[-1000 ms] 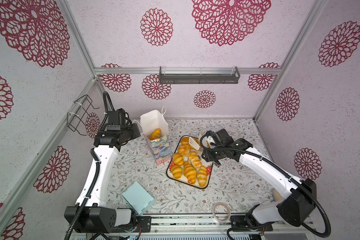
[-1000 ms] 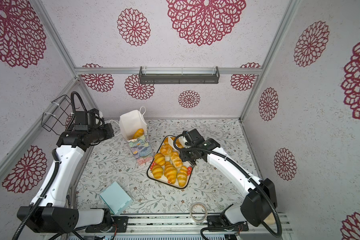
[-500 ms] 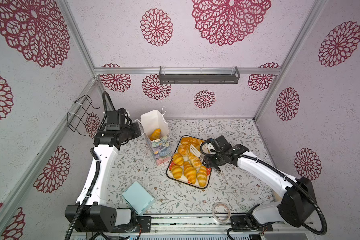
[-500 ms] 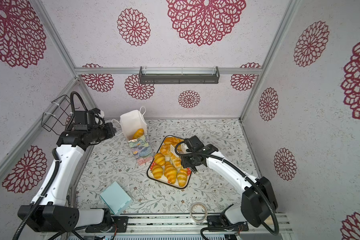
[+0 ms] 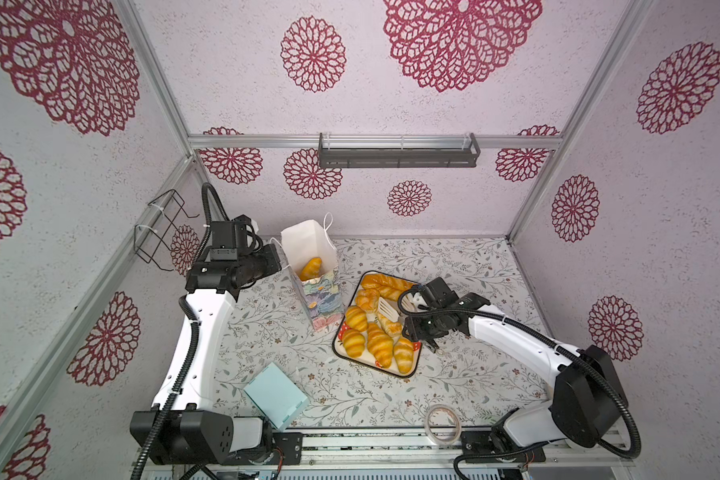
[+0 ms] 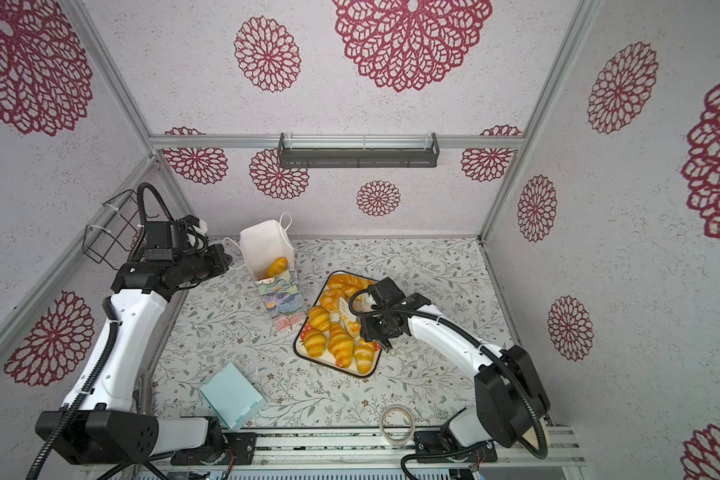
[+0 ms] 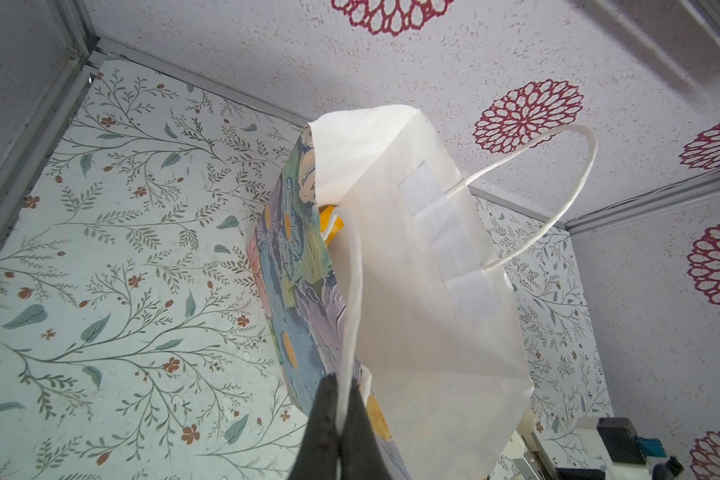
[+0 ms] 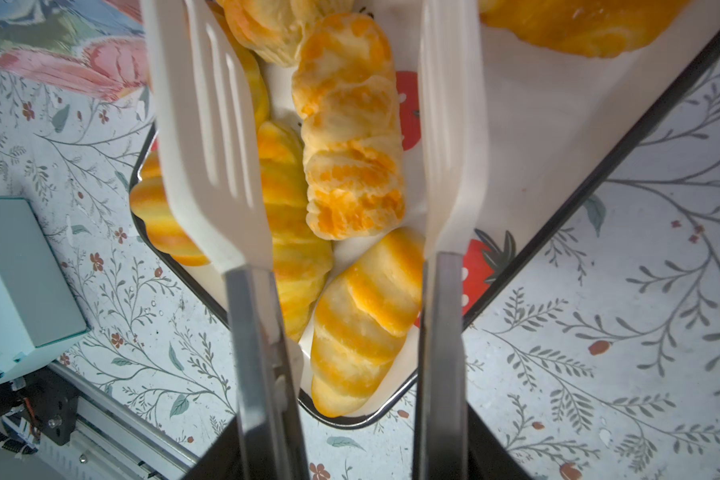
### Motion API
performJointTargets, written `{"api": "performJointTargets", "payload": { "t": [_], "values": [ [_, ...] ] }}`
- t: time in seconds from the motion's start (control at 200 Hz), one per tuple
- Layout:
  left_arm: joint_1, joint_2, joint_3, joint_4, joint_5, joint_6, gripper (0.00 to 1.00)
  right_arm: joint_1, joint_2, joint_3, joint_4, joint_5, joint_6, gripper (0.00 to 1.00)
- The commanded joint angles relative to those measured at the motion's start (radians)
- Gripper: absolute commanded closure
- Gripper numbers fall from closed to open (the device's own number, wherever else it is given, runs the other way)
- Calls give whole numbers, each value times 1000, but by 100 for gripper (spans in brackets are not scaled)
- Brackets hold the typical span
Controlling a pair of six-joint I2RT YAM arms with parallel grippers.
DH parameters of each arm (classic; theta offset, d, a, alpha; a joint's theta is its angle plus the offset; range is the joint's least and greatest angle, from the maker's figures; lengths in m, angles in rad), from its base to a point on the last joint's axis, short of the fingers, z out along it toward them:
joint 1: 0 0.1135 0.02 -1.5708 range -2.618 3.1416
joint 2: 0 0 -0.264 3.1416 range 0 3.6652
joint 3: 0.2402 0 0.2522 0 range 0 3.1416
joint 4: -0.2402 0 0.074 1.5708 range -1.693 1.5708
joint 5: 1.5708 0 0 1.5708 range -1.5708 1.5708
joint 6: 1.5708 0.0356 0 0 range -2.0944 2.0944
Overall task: Place the fake bread into the paper bag
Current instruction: 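Move the tongs with the right gripper down over the pastry tray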
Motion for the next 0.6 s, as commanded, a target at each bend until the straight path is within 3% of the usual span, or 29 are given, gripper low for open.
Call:
{"api": "performJointTargets", "payload": {
  "t": [0.0,0.595],
  "values": [
    [10,-15,-10,25,7,-4,100,-4,0,5,33,-18,30,43],
    [19,-28,-24,35,12,-5,100,16,40,-30,67,-42,55,44]
  ]
}}
